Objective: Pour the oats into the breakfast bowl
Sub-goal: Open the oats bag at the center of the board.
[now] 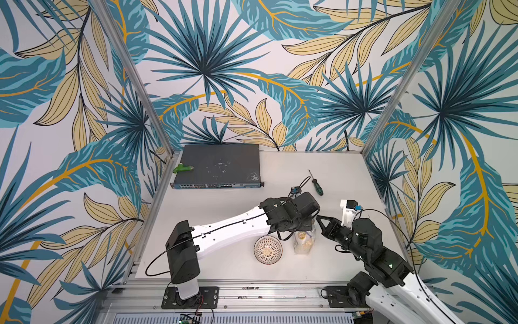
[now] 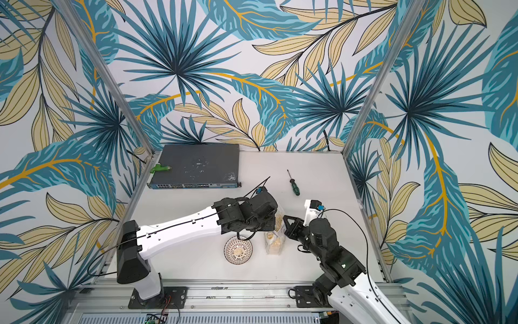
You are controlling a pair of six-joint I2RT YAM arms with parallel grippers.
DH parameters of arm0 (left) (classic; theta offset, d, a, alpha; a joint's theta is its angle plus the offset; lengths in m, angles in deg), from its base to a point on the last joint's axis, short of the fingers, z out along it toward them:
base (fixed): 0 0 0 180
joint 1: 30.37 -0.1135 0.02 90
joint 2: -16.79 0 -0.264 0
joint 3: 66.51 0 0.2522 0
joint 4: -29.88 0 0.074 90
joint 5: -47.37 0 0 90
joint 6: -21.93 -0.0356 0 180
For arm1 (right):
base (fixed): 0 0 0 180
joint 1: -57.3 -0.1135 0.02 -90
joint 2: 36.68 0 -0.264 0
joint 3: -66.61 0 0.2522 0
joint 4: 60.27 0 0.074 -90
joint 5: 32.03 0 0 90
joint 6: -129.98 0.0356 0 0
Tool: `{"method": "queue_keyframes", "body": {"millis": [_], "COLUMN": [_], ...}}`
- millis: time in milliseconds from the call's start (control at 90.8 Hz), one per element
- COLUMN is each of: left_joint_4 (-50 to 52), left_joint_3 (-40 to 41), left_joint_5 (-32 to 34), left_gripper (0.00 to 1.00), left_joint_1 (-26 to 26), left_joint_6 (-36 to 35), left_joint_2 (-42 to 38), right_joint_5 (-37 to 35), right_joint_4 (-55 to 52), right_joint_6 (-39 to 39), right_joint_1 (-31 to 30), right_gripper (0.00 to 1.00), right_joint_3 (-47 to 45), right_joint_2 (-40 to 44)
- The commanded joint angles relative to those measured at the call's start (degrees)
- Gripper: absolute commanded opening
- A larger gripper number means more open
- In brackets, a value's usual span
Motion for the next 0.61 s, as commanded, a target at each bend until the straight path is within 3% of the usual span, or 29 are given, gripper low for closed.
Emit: {"method": "queue_keyframes", "body": {"millis": [0,99,220,430,595], "left_joint_4": [5.6,15.0,19.4,25.0,29.9], "left_joint_3": [-7.6,-19.9,-30.4,-38.9,-43.7], "left_joint_5": [-2.3,-1.2,-0.1,7.4,13.4], "left_gripper": [0.0,0.0,0.0,0.0,0.0], "left_joint_1": [-1.9,-3.1,-3.1,-3.8,-6.3], "left_joint_6": [-3.9,-8.1,-12.3,-17.7,-17.7], "left_joint_2": [2.9,6.9,10.4,16.5,19.6], "right_joint_5": [-7.2,-13.2,-18.4,-26.4,-30.3], "right_joint_4": [2.8,0.1,0.1,-0.1,1.1], "right_joint_6": [-0.5,-0.9,-2.8,-8.9,-13.3], "right_joint_1": [0.1,0.1,0.1,0.1,0.1], "right_gripper": [0.0,0.0,0.0,0.0,0.0], "right_joint_3": [3.4,4.6,5.5,10.0,12.4], "right_joint_2": [1.4,1.2,0.0,-4.4,-7.9]}}
